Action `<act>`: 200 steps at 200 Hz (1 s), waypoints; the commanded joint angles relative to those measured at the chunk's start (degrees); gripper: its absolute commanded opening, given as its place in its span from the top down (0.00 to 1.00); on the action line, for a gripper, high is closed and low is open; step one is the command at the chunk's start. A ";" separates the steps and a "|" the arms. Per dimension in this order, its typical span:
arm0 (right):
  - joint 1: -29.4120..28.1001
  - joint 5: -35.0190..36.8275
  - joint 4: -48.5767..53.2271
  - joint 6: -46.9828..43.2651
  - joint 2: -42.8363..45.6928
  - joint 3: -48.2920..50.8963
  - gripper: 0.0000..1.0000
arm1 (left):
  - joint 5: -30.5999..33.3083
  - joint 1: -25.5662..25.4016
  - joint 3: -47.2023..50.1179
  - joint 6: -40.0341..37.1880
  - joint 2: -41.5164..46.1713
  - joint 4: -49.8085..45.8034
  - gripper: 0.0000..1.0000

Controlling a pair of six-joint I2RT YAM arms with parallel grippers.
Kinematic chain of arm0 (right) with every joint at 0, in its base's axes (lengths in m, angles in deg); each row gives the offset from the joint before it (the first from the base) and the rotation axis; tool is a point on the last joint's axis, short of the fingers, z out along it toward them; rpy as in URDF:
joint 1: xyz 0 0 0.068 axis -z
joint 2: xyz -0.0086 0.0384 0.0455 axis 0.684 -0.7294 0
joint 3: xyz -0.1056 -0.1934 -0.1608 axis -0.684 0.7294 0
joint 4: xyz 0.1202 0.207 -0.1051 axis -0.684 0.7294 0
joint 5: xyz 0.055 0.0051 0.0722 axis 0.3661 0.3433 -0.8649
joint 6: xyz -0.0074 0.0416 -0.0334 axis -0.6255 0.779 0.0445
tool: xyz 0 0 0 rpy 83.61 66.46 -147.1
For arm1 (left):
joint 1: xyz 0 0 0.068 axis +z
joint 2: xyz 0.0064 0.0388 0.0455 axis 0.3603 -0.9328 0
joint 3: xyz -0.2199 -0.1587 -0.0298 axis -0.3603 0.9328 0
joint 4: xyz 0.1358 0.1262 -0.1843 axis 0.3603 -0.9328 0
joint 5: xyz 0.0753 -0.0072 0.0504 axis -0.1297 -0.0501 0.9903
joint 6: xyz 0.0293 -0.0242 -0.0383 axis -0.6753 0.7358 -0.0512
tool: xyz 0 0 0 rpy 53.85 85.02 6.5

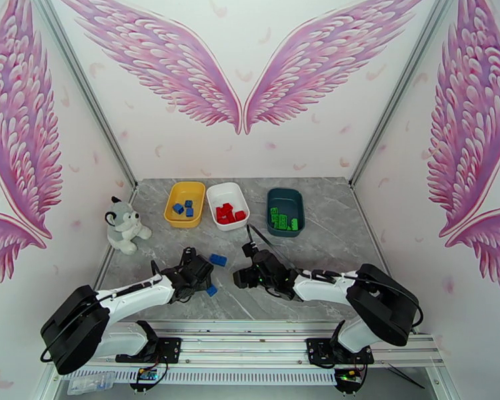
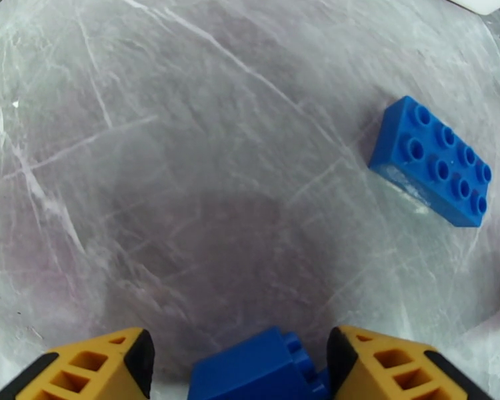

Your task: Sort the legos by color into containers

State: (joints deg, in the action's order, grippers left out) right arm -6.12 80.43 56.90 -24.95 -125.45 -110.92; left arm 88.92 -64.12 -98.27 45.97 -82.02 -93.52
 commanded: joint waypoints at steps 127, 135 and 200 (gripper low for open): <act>-0.51 -1.09 -2.80 0.71 0.91 1.02 0.26 | 4.62 -1.07 -1.63 -0.49 4.63 1.21 0.61; -0.50 -1.37 -2.88 0.78 0.69 0.82 0.26 | 5.40 -0.33 -2.64 -1.67 5.20 1.64 0.61; -1.14 -5.69 -4.51 1.48 -0.43 -1.33 0.26 | 5.14 15.20 -16.48 -15.63 1.63 8.49 0.60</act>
State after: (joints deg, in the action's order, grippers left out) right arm -6.27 77.17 54.38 -24.49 -125.08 -110.07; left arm 93.53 -53.81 -108.22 37.49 -78.20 -89.56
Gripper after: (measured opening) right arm 0.735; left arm 0.479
